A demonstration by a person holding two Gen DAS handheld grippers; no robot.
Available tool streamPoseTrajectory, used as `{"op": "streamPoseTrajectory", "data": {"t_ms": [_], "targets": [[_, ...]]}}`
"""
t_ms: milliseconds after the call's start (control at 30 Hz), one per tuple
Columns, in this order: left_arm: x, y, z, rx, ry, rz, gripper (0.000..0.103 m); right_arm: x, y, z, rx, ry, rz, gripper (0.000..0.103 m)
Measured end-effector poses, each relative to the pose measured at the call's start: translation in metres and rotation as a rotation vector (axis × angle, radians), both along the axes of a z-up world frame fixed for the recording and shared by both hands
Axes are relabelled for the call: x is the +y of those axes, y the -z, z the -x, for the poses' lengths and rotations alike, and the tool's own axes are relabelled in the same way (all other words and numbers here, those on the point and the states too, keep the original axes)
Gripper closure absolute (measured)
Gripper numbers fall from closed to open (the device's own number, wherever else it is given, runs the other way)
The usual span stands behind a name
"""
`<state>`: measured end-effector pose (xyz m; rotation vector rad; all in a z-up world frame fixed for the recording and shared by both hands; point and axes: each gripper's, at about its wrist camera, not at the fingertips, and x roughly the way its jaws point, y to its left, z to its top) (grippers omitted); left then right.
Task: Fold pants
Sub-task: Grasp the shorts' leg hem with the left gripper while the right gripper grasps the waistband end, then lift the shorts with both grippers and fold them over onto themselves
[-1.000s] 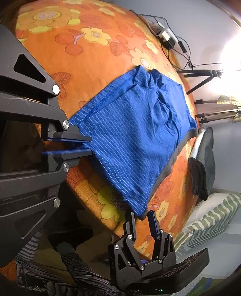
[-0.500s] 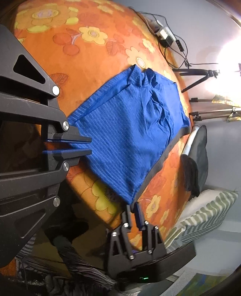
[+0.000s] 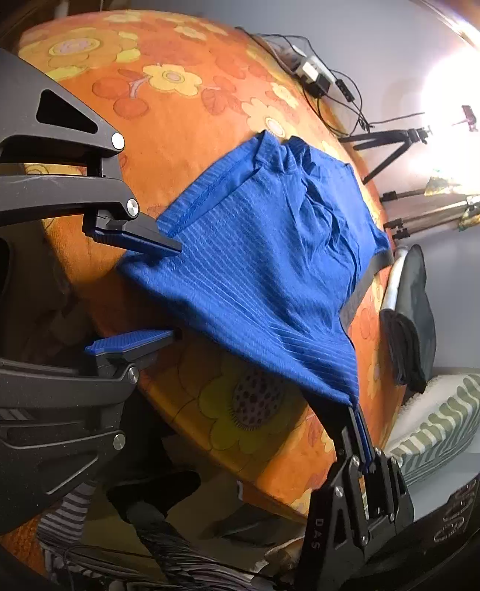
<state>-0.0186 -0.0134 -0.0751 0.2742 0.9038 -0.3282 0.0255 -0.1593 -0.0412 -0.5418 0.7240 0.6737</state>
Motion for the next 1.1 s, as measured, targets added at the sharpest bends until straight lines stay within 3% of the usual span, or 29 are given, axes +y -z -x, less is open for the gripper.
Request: {"op": "streamPoseTrajectory", "data": {"t_ms": [100, 133, 167, 267, 767, 933, 1100], "targets": [[0.002, -0.001, -0.003, 0.008, -0.019, 0.004, 0.066, 0.001, -0.002, -0.001, -0.006, 0.003, -0.004, 0.096], [0.002, -0.001, -0.004, 0.008, -0.020, 0.004, 0.073, 0.001, -0.002, -0.001, -0.006, 0.004, -0.004, 0.096], [0.001, -0.001, -0.004, 0.008, -0.019, 0.005, 0.087, 0.001, -0.002, 0.000, -0.008, 0.005, -0.002, 0.096], [-0.003, -0.004, -0.005, -0.003, -0.009, -0.003, 0.097, 0.001, -0.002, -0.001, -0.008, 0.005, -0.002, 0.096], [0.007, -0.050, -0.023, -0.144, -0.028, 0.025, 0.099, 0.002, -0.021, -0.001, -0.049, 0.014, -0.045, 0.096], [0.018, -0.084, -0.056, -0.221, -0.034, 0.003, 0.099, 0.009, -0.048, -0.011, -0.100, -0.005, -0.063, 0.097], [0.028, -0.104, -0.108, -0.266, -0.038, -0.029, 0.100, 0.015, -0.074, -0.055, -0.136, 0.016, -0.086, 0.097]]}}
